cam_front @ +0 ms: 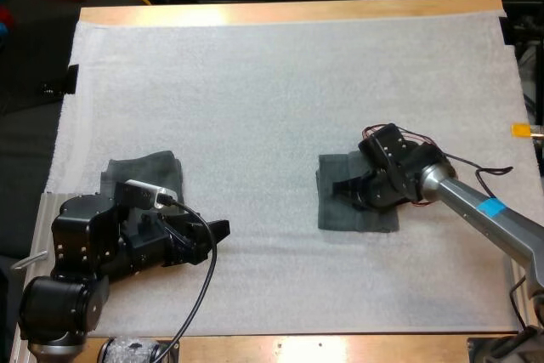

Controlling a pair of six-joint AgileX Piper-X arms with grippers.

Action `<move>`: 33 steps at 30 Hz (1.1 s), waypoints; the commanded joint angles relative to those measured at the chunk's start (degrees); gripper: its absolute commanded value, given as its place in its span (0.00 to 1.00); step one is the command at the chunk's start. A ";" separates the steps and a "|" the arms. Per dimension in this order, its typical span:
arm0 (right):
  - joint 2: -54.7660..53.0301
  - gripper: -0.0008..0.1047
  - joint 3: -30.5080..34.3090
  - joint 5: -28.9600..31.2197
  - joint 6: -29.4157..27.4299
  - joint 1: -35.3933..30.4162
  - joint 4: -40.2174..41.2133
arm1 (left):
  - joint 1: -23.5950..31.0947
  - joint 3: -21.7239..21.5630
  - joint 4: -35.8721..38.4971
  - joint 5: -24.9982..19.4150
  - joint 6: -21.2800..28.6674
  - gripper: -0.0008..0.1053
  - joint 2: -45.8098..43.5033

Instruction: Pick towel from pile, fold and stack

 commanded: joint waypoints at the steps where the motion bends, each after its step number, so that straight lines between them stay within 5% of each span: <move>1: -0.11 0.25 -0.41 -2.26 0.29 0.13 -0.05 | 0.05 -0.27 -0.45 0.38 -0.26 0.59 0.04; 5: -0.11 0.65 -0.95 -7.29 -1.50 0.13 -0.37 | 0.05 -0.27 -0.45 0.38 -0.26 0.59 0.04; 7: -0.46 0.71 -1.83 -9.10 -3.21 0.13 -0.26 | 0.05 -0.27 -0.45 0.38 -0.26 0.59 0.04; 22: -4.51 0.68 -3.01 -13.18 -1.10 0.13 -2.38 | 0.05 -0.27 -0.45 0.38 -0.26 0.59 0.04; 33: -13.45 0.68 -3.01 -9.22 -1.27 0.13 -1.01 | 0.05 -0.27 -0.56 0.38 1.44 0.59 0.04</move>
